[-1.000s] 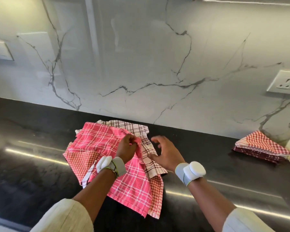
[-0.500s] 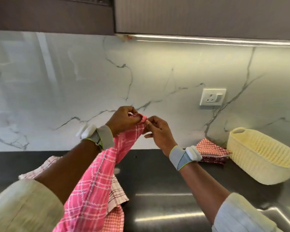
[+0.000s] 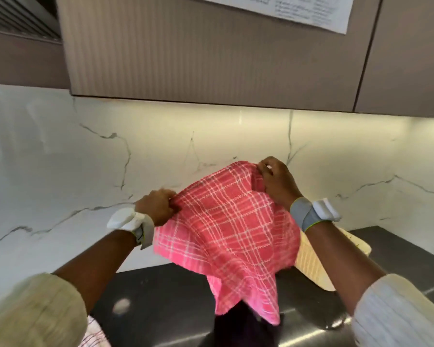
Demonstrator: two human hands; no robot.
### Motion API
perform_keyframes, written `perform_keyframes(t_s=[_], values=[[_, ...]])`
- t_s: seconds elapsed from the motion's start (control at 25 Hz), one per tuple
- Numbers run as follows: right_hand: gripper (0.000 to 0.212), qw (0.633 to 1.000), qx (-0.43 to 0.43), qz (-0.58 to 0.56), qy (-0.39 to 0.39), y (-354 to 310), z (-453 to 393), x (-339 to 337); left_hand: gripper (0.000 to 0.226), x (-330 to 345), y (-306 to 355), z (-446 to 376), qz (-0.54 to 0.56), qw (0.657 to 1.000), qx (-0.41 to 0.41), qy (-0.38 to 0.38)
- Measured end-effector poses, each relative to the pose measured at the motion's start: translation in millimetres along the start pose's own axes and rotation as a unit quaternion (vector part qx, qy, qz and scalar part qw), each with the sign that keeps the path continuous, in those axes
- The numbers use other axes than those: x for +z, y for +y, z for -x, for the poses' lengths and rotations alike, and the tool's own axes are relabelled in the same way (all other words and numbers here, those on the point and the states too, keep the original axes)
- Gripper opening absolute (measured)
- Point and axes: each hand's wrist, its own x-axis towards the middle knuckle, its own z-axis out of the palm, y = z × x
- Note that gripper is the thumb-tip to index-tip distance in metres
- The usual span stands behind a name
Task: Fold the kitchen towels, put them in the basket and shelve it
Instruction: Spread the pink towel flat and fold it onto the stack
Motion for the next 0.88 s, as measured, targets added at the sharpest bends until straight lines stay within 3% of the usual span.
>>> perform_keyframes(t_s=[0.08,0.2,0.28,0.36,0.44,0.48,0.56,0.6,0.64,0.76,0.8,0.88], values=[[0.012,1.000,0.005,0.016,0.025,10,-4,-21,0.014,6,2,-7,0.090,0.991,-0.040,0.091],[0.013,0.993,0.012,-0.119,0.024,-3,9,-40,0.012,8,9,-3,0.361,0.907,-0.048,0.210],[0.019,0.971,0.013,-0.237,-0.023,-12,40,-37,0.011,16,-2,28,0.389,0.872,-0.015,0.295],[0.029,0.964,0.015,-0.236,-0.125,1,89,-16,0.008,40,-25,74,0.350,0.880,0.021,0.321],[0.030,0.935,0.060,-0.170,-0.305,27,156,29,0.012,93,-64,144,0.199,0.941,0.037,0.272],[0.021,0.900,0.084,-0.151,-0.399,40,188,46,0.018,117,-81,178,0.113,0.967,0.072,0.217],[0.005,0.813,0.132,-0.113,-0.556,51,229,71,0.032,156,-107,230,0.038,0.991,0.123,0.039],[0.007,0.779,0.158,-0.109,-0.596,57,242,90,0.034,163,-123,248,0.008,0.990,0.129,-0.048],[0.006,0.779,0.166,-0.113,-0.594,61,248,106,0.033,164,-134,258,-0.008,0.985,0.129,-0.117],[0.017,0.902,0.134,-0.023,-0.409,94,255,147,0.025,147,-141,258,0.004,0.951,0.127,-0.281],[0.024,0.920,0.106,0.060,-0.373,104,259,158,0.025,140,-134,252,0.032,0.942,0.129,-0.309],[0.059,0.900,0.077,0.185,-0.387,122,277,177,0.023,128,-114,237,0.100,0.936,0.080,-0.327]])
